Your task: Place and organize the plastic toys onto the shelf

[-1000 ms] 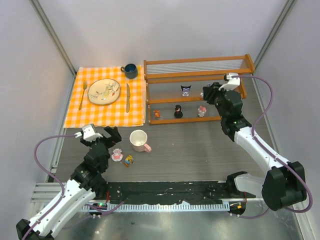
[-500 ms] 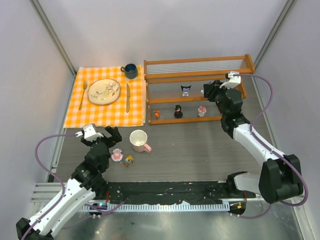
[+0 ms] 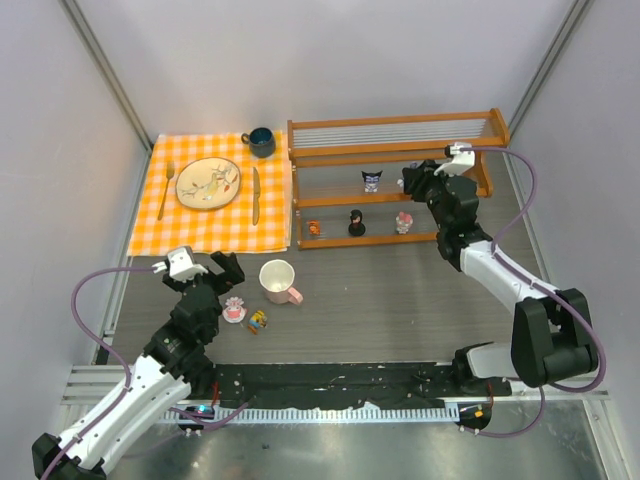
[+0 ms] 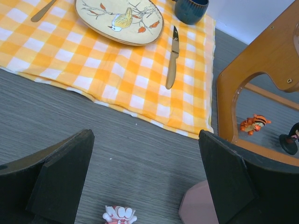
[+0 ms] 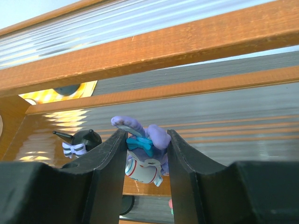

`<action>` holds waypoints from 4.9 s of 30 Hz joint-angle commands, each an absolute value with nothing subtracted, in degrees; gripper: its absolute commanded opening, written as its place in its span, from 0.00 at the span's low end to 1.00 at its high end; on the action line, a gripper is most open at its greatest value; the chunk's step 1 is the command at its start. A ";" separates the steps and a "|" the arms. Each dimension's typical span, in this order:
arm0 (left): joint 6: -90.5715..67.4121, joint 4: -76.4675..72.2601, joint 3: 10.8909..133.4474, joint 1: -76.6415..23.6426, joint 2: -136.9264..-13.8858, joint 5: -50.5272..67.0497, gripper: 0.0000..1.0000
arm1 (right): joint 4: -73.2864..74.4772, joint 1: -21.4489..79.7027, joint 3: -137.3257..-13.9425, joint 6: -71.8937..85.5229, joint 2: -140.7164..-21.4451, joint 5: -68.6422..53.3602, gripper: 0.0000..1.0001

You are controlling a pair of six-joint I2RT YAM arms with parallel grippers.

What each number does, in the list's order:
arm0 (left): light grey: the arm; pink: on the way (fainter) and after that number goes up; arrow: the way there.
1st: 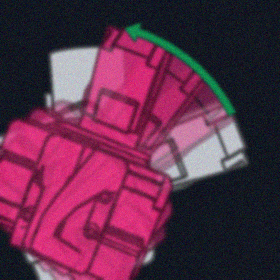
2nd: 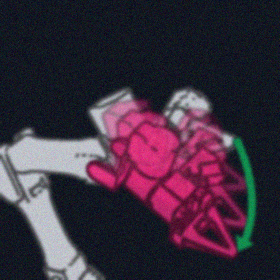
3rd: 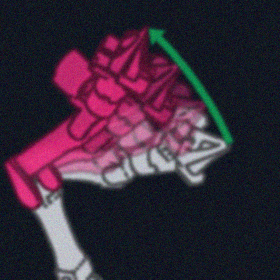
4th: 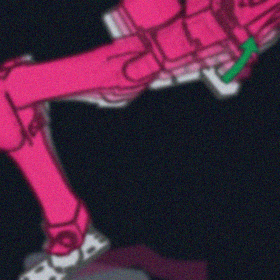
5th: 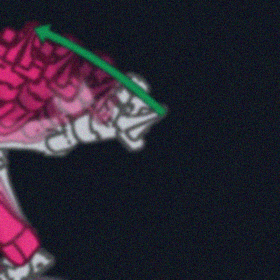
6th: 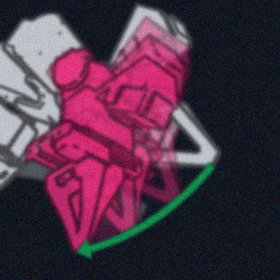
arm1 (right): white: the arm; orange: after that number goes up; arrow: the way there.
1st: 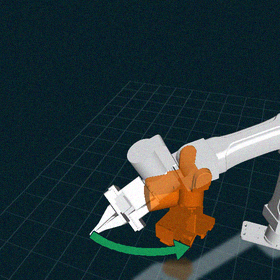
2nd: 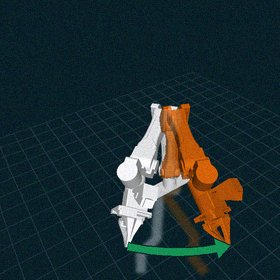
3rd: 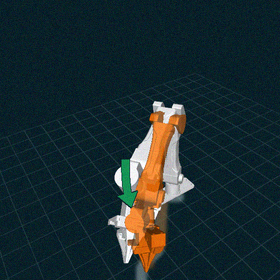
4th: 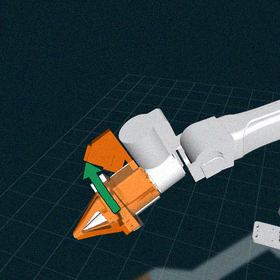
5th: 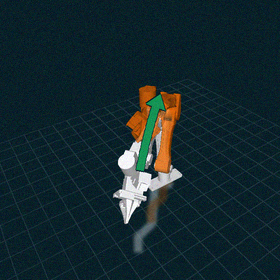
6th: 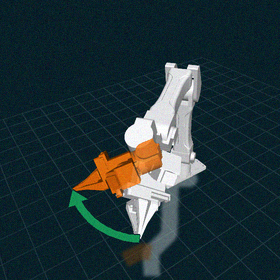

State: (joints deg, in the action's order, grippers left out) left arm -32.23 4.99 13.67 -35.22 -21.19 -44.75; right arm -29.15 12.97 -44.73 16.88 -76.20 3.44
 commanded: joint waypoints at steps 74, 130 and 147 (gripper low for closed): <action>-31.02 0.44 13.80 -35.07 -22.94 -45.09 1.00 | -36.04 9.75 -46.32 15.21 -80.86 -0.35 0.24; -54.66 27.85 25.04 -35.07 -41.47 -51.07 1.00 | 5.61 11.60 -31.20 32.26 -34.99 -5.36 0.80; -63.53 26.73 23.21 -35.07 -50.71 -33.49 0.98 | 15.47 11.69 -32.96 33.57 -24.87 -7.56 0.80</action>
State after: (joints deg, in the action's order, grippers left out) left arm -58.48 27.92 25.67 -35.22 -51.29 -39.05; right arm 15.35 11.53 -31.20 32.47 -25.45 -6.37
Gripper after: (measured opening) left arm 0.986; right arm 0.802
